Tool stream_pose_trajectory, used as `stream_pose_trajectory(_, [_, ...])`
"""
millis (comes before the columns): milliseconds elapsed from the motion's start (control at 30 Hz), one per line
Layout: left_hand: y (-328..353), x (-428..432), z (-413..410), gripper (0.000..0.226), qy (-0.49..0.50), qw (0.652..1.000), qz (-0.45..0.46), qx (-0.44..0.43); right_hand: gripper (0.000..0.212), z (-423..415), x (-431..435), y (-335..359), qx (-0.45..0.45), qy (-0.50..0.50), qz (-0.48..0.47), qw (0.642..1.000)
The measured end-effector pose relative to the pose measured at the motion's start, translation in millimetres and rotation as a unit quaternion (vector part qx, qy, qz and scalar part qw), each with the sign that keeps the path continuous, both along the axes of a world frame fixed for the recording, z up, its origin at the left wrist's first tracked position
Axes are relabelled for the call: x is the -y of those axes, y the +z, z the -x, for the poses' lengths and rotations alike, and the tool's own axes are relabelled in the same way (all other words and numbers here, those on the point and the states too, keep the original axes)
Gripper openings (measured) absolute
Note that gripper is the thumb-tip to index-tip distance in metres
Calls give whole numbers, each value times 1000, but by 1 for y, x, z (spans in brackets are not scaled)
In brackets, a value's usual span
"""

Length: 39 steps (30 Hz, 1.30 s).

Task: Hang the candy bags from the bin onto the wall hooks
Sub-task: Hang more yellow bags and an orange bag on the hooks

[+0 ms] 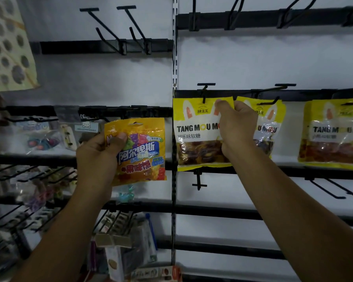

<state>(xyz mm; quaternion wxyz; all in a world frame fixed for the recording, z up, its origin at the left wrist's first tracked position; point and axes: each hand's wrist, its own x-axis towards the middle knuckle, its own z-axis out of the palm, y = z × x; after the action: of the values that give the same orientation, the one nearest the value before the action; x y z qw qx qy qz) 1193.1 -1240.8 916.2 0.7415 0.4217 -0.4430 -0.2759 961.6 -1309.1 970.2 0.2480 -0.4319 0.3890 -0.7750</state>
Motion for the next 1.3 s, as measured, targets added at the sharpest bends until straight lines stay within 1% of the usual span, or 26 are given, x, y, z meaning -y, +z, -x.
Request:
stream_pose_trajectory(133, [1,2,4,17,2,1000,-1,-2,29,1,15,-4,-10,-19,-18,1000])
stream_pose_trajectory(200, [1,2,6,16,6,1000,5,0,25,-1,19,-5,-20,-20,-23,999])
stream_pose_trajectory(233, [0,2,7,15,7,1000,8,2,26,-2,23,-6,-15,-16,-32,999])
stream_pose_trajectory(267, [0,2,8,15,7,1000,9,4,42,-3,24,-8,-4,-13,-40,999])
stream_pose_trajectory(300, [-1,2,9,15,7,1000,8,6,49,-3,23,-8,-7,-15,-42,999])
stream_pose_trajectory(333, [-1,3,9,15,5,1000,5,7,49,-4,23,-7,-16,-21,-36,999])
stream_pose_trajectory(367, [-2,2,10,15,3,1000,1,8,42,0,30,-9,-25,-23,-32,999])
stream_pose_trajectory(400, [-3,2,10,15,1,1000,-1,9,46,-1,28,-10,-28,-21,-40,999])
stream_pose_trajectory(500, [-4,1,10,13,-2,1000,-6,15,39,-2,29,-9,-51,-34,-61,996])
stream_pose_trajectory(567, [-5,0,11,12,-3,1000,-8,19,34,-1,29,-10,-77,-47,-56,994])
stream_pose_trajectory(600, [-6,0,11,11,-4,1000,-10,20,37,0,24,-9,-90,-49,-55,993])
stream_pose_trajectory(667, [-6,-1,10,11,-4,1000,-15,21,52,3,18,-9,-118,-57,-60,990])
stream_pose_trajectory(700, [-7,-2,10,10,-5,1000,-16,20,56,5,17,-9,-136,-65,-60,987])
stream_pose_trajectory(867, [-8,-11,11,12,-12,999,-20,23,59,7,-1,-13,-205,-85,-59,973])
stream_pose_trajectory(933, [-9,-15,12,14,-14,999,-24,18,61,8,-11,-16,-238,-94,-43,966])
stream_pose_trajectory(1000, [-11,-17,14,14,-13,999,-28,16,62,9,-22,-19,-275,-100,-25,956])
stream_pose_trajectory(1067, [-13,-20,16,14,-14,999,-31,23,61,11,-27,-24,-329,-127,-4,936])
stream_pose_trajectory(1167, [-15,-22,22,14,-16,999,-33,25,59,17,-35,-30,-426,-165,-3,890])
stream_pose_trajectory(1233, [-17,-25,29,14,-14,999,-31,25,57,23,-43,-33,-477,-180,-20,860])
stream_pose_trajectory(1300, [-17,-28,38,13,-13,999,-29,28,58,32,-51,-36,-532,-196,-49,822])
